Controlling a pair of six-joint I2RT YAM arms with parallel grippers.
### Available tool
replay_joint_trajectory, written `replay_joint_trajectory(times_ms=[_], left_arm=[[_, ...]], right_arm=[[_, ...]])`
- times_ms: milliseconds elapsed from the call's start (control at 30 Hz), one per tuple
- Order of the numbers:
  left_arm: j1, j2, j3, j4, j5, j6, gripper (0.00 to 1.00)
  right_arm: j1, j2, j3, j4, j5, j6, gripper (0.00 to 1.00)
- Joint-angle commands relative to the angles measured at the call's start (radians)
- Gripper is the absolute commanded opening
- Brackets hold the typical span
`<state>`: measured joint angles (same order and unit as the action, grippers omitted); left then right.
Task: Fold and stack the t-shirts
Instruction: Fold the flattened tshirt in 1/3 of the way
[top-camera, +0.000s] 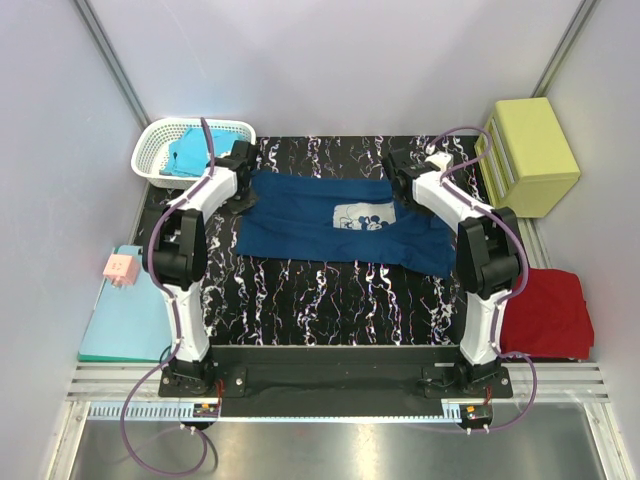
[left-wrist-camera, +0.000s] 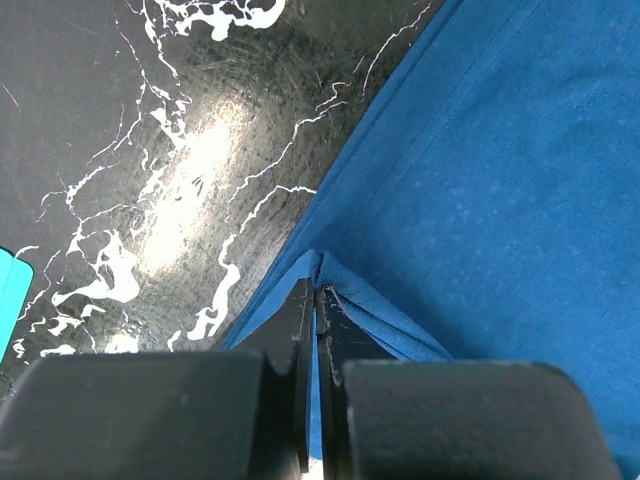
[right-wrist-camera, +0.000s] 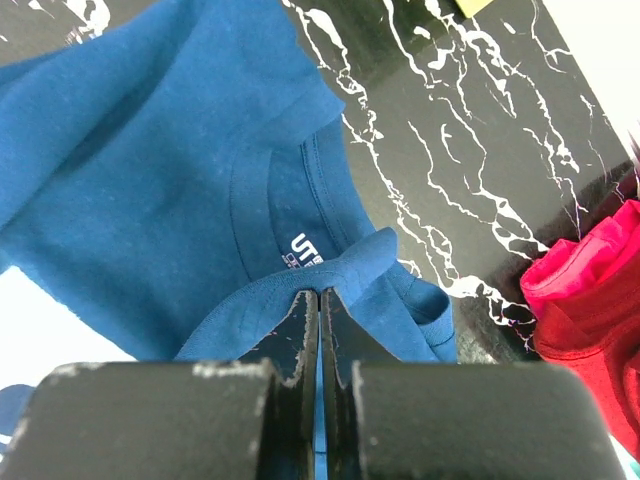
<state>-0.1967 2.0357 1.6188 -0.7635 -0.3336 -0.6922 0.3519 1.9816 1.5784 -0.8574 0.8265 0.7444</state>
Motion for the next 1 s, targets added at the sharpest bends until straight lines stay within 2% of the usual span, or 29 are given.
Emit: replay_joint_trajectory(times_ms=[0,33,100,167,200,267,300,367,433,533,633,767,900,967], left_arm=[[0.013,0.011,0.055,0.015,-0.041,0.013,0.03],[0.013,0.015,0.058,0.013,-0.041,0.013,0.04],[0.013,0.020,0.065,0.012,-0.039,0.016,0.13],[0.013,0.012,0.066,0.012,-0.033,0.017,0.26],[0.013,-0.012,0.061,0.016,-0.028,0.017,0.41],[0.010,-0.049,0.053,0.020,-0.028,0.017,0.59],[0.002,-0.096,0.043,0.024,-0.033,0.017,0.76],[-0.010,-0.146,0.026,0.035,-0.039,0.022,0.90],[-0.035,-0.204,-0.006,0.039,-0.044,0.022,0.99],[-0.072,-0.261,-0.075,0.052,-0.045,0.020,0.99],[-0.104,-0.301,-0.175,0.084,-0.030,0.016,0.99],[-0.139,-0.334,-0.289,0.122,-0.004,0.014,0.99],[-0.155,-0.354,-0.379,0.177,0.010,0.029,0.99],[-0.155,-0.351,-0.389,0.182,0.007,0.037,0.99]], right_arm=[[-0.007,0.023,0.045,0.014,0.010,-0.010,0.00],[-0.007,0.029,0.046,0.014,0.010,-0.010,0.00],[-0.005,0.034,0.048,0.015,0.011,-0.013,0.00],[-0.005,0.020,0.058,0.015,0.007,-0.025,0.00],[-0.001,0.007,0.061,0.017,0.017,-0.036,0.02],[0.024,-0.056,0.068,0.027,0.078,-0.080,0.14],[0.027,-0.082,0.071,0.031,0.091,-0.094,0.28],[0.030,-0.151,0.068,0.038,0.086,-0.119,0.38],[0.035,-0.185,0.063,0.014,0.068,-0.116,0.49],[0.064,-0.227,0.020,-0.040,0.054,-0.080,0.56],[0.104,-0.282,-0.099,-0.060,0.014,-0.030,0.57],[0.156,-0.386,-0.330,0.007,-0.107,0.009,0.49],[0.173,-0.417,-0.442,0.063,-0.191,0.047,0.37],[0.174,-0.403,-0.449,0.060,-0.201,0.053,0.36]])
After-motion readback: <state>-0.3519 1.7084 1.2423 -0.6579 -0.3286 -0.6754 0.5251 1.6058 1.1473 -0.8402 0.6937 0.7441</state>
